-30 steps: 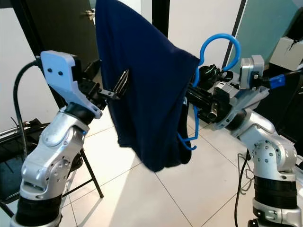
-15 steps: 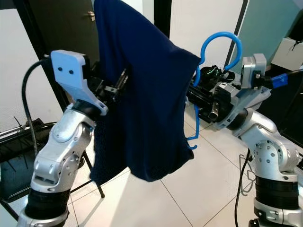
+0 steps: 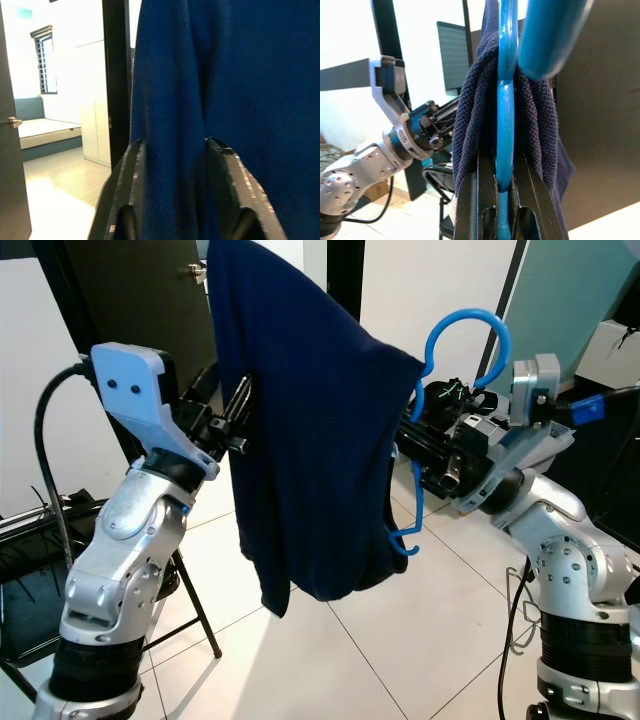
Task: Hang hanger
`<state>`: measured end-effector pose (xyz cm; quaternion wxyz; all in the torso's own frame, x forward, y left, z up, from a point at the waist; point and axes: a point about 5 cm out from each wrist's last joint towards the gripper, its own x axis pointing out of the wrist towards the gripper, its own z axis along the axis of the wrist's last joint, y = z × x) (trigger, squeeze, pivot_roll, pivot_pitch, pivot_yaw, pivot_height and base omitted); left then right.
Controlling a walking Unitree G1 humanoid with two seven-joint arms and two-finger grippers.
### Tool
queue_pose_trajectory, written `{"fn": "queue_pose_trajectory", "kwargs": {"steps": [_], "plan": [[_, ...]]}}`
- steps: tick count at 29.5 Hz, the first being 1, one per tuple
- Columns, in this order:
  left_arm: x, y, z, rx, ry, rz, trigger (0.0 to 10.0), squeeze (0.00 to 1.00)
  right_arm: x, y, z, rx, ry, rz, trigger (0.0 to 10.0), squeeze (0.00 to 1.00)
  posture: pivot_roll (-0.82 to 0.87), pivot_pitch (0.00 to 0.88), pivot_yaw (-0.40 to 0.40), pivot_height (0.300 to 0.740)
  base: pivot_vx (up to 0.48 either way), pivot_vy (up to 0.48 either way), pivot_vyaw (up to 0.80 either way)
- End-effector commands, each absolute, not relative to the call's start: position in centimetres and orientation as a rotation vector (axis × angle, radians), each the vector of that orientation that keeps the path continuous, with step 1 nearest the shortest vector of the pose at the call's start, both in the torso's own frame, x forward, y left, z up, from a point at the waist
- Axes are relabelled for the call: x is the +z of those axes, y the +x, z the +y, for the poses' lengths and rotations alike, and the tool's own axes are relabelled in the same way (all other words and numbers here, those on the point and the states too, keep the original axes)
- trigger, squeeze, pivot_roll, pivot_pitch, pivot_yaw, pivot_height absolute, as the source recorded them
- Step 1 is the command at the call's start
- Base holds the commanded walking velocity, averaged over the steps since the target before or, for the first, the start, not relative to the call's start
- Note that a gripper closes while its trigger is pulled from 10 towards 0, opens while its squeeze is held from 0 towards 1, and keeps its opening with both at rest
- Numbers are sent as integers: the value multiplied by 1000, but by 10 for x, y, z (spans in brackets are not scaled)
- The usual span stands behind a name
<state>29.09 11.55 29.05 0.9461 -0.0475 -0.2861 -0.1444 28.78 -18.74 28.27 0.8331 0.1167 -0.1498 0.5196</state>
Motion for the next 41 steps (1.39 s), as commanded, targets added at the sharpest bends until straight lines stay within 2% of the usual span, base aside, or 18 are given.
{"fn": "queue_pose_trajectory", "kwargs": {"steps": [1,2,18,23,26,31,35,41], "plan": [[297,289,116,-298,-109,-616,2118,0,291,288,-189,1094,223,-363,10000,0,39,0,-15,740,0,0,0],[298,289,115,-304,-120,-622,0,0,291,288,-189,1090,222,-363,10000,0,39,0,-15,740,0,0,0],[298,288,115,-326,-135,-625,0,0,294,292,-190,1049,212,-372,10000,0,34,0,-13,740,0,0,0],[300,288,121,-309,-120,-634,0,0,293,308,-197,889,201,-357,10000,0,38,0,-15,740,0,0,0],[304,290,135,-267,-81,-650,0,0,289,323,-205,748,219,-330,10000,0,42,0,-17,740,0,0,0],[311,291,152,-224,-57,-670,0,0,280,330,-207,702,194,-272,10000,0,46,0,-19,740,0,0,0],[312,290,153,-226,-60,-671,0,0,276,334,-208,664,209,-251,10000,0,49,0,-21,740,0,0,0],[305,285,137,-303,-86,-649,0,0,282,344,-216,550,288,-290,10000,0,51,0,-26,740,0,0,0]]}}
